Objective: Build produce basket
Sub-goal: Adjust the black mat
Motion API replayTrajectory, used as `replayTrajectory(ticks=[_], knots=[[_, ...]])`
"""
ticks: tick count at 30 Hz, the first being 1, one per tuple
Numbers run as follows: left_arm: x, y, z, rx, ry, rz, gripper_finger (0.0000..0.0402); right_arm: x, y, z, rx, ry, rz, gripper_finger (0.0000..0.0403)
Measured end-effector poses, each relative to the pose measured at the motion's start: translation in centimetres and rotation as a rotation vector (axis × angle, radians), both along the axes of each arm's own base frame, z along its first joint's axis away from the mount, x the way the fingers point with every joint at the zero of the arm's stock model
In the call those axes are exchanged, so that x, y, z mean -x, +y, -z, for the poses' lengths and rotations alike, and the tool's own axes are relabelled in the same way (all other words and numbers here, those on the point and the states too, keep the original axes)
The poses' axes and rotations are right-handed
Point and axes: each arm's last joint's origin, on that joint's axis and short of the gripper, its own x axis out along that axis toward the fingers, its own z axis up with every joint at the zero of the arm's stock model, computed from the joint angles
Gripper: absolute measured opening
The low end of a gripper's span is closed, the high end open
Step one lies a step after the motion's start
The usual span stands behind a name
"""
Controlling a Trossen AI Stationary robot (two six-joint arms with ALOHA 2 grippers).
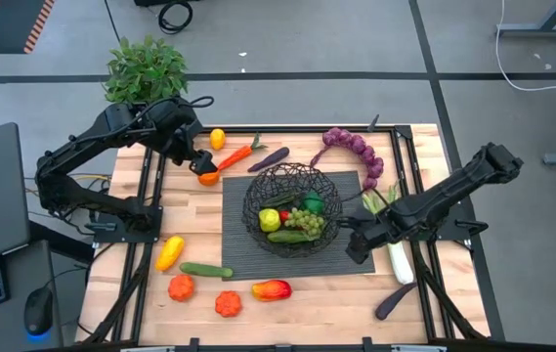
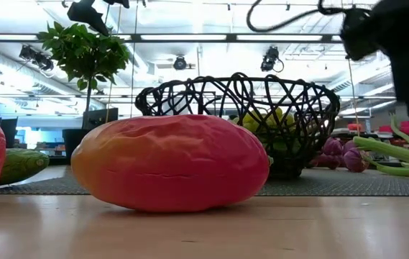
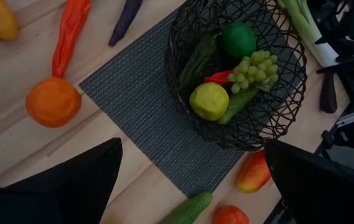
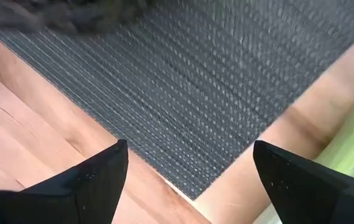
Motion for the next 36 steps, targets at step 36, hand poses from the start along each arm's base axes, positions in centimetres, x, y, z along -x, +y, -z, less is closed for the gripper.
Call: replayTrajectory(ticks=[36], knots=[[0.0,0.0,0.0,0.012,-0.003,-0.019,0.04,2.1,2.1,6.6,-0.134,-0.15,0.252,0.0348]])
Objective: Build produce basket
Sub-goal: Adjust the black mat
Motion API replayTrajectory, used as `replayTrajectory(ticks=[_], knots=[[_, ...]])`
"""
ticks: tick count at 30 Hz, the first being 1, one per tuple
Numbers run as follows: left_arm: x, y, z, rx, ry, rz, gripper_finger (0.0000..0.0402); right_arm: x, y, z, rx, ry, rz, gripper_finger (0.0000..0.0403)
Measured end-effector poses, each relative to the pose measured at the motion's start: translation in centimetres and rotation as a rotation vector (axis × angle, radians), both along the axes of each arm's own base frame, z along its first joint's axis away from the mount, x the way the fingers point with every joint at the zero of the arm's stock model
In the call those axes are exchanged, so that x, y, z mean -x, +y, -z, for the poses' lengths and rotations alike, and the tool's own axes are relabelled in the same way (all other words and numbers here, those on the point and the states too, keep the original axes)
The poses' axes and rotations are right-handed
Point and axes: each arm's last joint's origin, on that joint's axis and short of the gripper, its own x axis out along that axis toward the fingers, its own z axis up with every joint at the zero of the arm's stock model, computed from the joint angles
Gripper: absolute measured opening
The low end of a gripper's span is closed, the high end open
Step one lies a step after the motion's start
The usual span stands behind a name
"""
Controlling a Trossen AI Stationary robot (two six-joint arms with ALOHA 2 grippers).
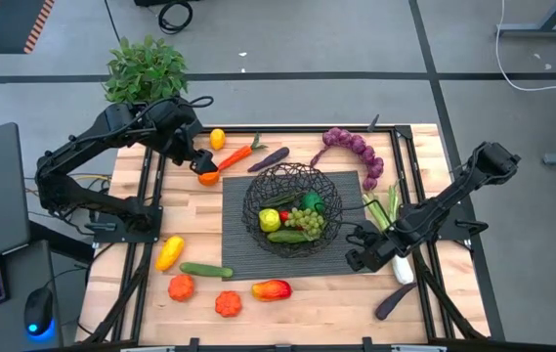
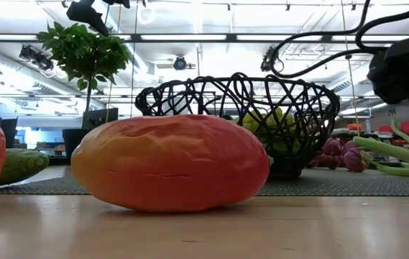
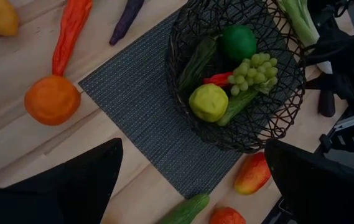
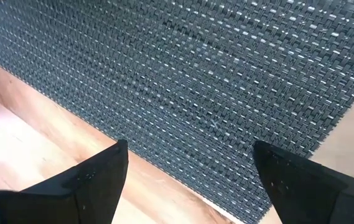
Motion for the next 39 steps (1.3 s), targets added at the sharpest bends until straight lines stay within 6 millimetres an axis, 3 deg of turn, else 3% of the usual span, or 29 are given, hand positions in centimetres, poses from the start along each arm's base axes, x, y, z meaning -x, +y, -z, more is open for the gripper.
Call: replayTrajectory(ticks=[9,22,39], knots=[[0.0,0.0,0.0,0.0,0.0,0.0,0.04,0.3,0.5,0.0,0.035,-0.035,0.045,0.0348],[0.0,0.0,0.0,0.001,0.0,-0.002,0.04,-0.9,2.4,2.0,-0.003,-0.045,0.007,0.0348],[0.0,0.0,0.0,0.001,0.0,-0.001,0.04,-0.6,2.3,2.1,-0.002,-0.008,-0.009,0.0348]])
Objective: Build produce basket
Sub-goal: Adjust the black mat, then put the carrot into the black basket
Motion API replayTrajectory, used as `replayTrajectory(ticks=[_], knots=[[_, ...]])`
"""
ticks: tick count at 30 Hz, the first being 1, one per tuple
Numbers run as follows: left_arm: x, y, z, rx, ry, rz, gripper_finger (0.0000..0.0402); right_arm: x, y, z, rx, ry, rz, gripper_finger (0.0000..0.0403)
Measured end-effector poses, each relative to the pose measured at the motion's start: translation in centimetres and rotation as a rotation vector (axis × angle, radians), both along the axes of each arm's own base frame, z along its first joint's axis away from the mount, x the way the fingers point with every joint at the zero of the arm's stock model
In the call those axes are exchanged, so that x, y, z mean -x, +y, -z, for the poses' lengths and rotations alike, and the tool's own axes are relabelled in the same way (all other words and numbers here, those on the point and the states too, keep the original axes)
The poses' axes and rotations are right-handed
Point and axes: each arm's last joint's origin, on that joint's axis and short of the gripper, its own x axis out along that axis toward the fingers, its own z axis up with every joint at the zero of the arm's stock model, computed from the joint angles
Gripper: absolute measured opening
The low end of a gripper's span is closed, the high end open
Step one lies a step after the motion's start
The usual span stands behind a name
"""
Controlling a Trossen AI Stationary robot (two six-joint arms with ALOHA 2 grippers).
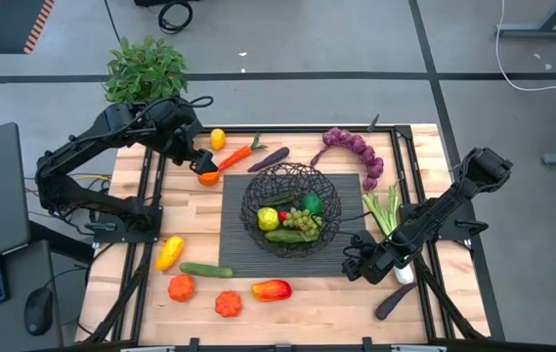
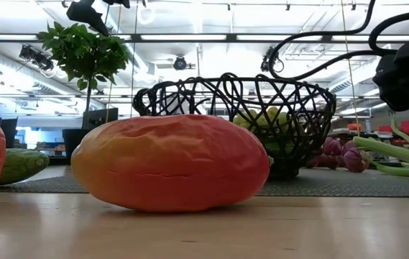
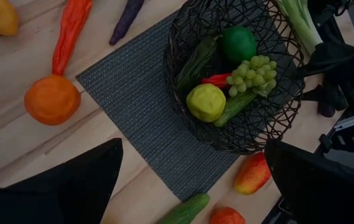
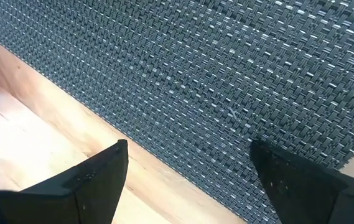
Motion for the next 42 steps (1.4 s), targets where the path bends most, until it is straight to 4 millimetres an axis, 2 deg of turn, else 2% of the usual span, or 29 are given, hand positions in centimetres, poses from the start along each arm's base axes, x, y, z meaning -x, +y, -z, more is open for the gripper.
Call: replayTrajectory(ticks=[13,17,21,23,26,33,38,42], knots=[[0.0,0.0,0.0,-0.012,0.002,0.016,0.04,0.0,0.0,-0.1,-0.009,-0.006,-0.008,0.0348],[0.2,0.0,0.2,-0.047,0.039,0.029,0.04,0.0,0.0,-1.2,-0.021,-0.022,-0.015,0.0348],[0.3,0.6,0.9,-0.175,0.197,-0.014,0.04,-0.5,0.2,-3.4,-0.06,-0.112,-0.03,0.0348],[0.2,1.3,1.3,-0.229,0.271,-0.04,0.04,-0.8,0.2,-4.6,-0.068,-0.16,-0.034,0.0348],[-0.7,2.6,2.2,-0.209,0.319,-0.029,0.04,-1.1,0.3,-6.8,-0.085,-0.256,-0.041,0.0348],[-4.0,6.9,6.6,-0.115,0.482,0.213,0.04,-1.4,-0.4,-11.3,-0.014,-0.43,-0.01,0.0348],[-5.4,10.9,9.5,-0.013,0.399,0.281,0.0389,-1.4,-0.8,-13.9,0.013,-0.511,0.006,0.0348],[-6.0,13.9,11.7,-0.038,0.396,0.295,0.0373,-1.5,-0.8,-14.9,0.029,-0.539,0.027,0.0348]])
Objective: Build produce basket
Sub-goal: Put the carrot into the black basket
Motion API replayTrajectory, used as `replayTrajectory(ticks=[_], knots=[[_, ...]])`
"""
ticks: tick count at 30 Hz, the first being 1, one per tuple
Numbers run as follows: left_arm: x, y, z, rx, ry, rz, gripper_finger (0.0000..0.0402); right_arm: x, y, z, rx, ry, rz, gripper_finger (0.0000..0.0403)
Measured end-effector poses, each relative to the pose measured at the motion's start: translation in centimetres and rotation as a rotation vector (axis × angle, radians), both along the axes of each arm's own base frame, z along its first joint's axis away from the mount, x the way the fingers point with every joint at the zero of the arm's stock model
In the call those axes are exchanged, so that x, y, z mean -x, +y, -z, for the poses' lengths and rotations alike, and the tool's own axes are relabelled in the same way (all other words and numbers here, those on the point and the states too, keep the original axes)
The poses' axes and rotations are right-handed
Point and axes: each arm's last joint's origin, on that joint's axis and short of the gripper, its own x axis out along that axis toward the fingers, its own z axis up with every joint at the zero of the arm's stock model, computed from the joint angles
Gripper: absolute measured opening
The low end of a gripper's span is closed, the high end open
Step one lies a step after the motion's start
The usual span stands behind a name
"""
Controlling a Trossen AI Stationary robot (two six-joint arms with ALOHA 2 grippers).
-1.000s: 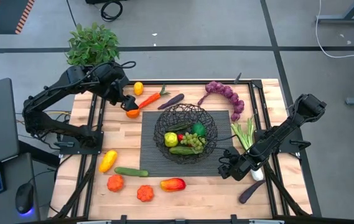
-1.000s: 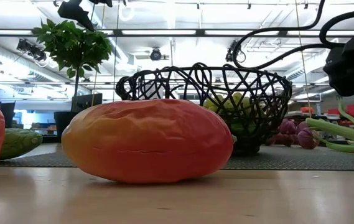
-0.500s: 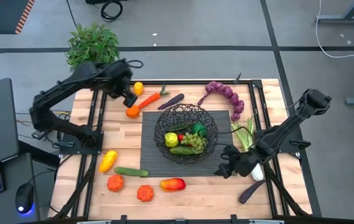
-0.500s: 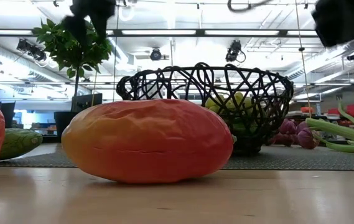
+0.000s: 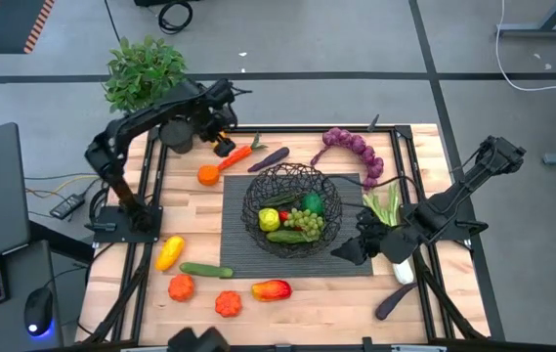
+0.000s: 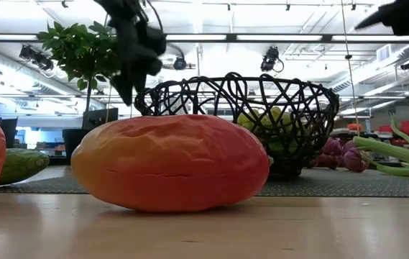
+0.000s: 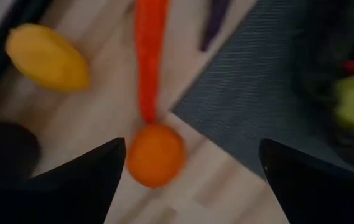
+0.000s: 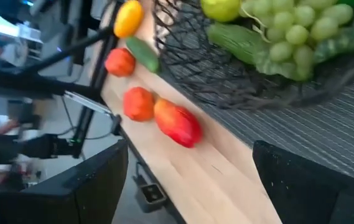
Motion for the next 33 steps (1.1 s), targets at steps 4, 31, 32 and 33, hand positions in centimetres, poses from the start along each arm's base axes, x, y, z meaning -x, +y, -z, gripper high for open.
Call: replayTrajectory(ticks=[4,31,32,33], knots=[[-0.8,1.8,2.4,-0.047,0.07,0.089,0.0361,-0.1,0.1,-0.3,-0.01,-0.011,0.004,0.0348],[-5.7,2.4,12.5,-0.05,0.139,0.175,0.0304,0.2,-4.4,-2.4,-0.058,-0.082,0.184,0.0348],[-5.6,2.3,12.7,-0.049,0.14,0.174,0.0293,0.3,-4.5,-2.5,-0.054,-0.083,0.189,0.0348],[-5.5,2.4,12.9,-0.05,0.14,0.171,0.028,0.3,-4.6,-2.5,-0.049,-0.085,0.193,0.0348]])
